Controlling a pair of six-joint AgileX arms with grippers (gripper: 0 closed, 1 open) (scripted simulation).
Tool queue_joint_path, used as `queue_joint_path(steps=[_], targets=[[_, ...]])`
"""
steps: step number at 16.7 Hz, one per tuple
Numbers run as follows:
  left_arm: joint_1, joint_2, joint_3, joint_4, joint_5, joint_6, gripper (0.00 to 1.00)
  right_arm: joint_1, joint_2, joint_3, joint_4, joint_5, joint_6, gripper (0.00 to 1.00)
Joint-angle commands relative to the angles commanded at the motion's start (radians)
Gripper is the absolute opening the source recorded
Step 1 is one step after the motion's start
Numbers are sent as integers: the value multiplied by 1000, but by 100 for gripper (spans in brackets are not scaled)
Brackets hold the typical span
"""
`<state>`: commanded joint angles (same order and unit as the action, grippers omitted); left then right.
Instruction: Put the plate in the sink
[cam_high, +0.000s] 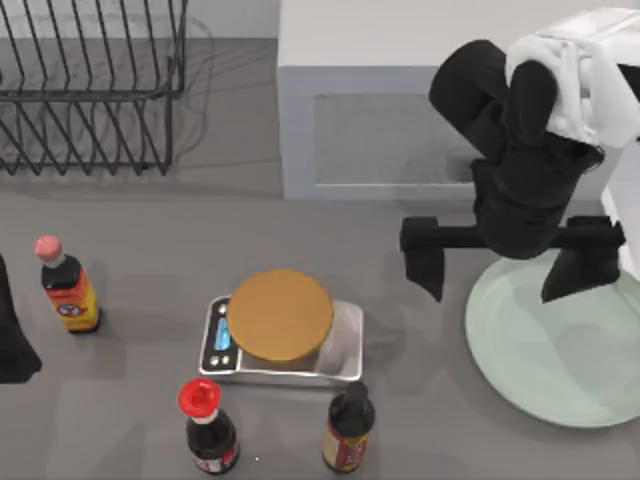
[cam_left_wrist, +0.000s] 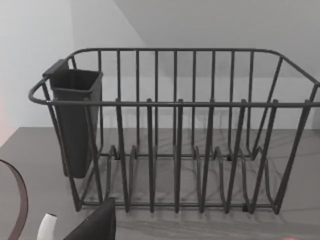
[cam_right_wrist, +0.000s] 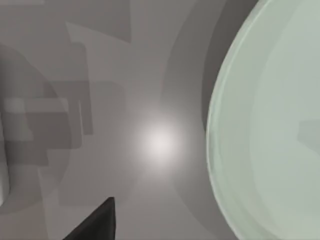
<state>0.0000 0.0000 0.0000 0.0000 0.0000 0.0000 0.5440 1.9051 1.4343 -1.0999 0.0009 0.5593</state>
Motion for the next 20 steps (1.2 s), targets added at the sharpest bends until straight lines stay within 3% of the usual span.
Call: queue_joint_path(steps=[5,13,18,20], targets=[[0,0,0,0,0,0,100,-5,15,-30,42,0,-1,100],[0,0,0,0,0,0,100,1,148,-205,359,1,4,100],[0,0,0,0,0,0,100,2,157,-214,371,1,5,100],[0,0,0,0,0,0,100,2,157,-214,371,1,5,85]])
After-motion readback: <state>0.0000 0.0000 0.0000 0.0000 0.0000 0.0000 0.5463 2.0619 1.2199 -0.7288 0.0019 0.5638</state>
